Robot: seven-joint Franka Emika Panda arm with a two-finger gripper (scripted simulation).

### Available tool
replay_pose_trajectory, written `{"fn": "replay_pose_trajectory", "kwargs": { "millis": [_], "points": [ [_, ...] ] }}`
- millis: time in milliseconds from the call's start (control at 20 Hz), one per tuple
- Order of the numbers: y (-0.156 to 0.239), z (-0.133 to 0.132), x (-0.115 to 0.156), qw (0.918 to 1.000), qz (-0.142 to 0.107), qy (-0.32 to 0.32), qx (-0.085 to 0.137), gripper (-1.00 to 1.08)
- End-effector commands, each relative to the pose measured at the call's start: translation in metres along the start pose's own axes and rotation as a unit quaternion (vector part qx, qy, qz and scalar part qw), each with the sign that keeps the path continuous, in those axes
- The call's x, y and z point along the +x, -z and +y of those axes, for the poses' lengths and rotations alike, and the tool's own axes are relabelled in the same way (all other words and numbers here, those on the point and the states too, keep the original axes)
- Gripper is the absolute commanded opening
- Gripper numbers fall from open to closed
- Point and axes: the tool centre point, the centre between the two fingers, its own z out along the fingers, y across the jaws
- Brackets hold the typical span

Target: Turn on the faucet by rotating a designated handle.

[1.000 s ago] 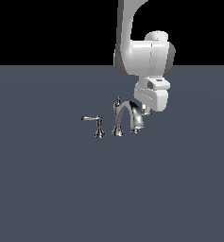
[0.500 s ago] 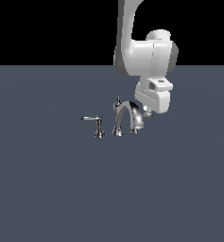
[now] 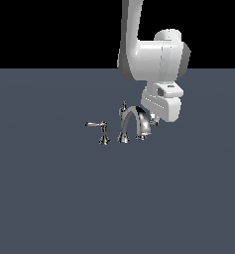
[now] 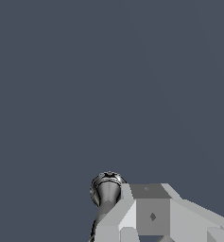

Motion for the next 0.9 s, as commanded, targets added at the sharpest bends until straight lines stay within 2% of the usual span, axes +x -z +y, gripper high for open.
{"fn": "replay_pose_trajectory", "kwargs": {
  "millis": [0,150,850],
  "points": [
    [0.0,0.018,0.005,0.9999,-0.001,-0.008,-0.008,-1.0],
    [0.0,0.015,0.003,1.0,-0.001,-0.006,-0.006,-1.0],
    [0.001,0.039,-0.039,0.9999,-0.001,-0.008,-0.009,-1.0]
  ]
}}
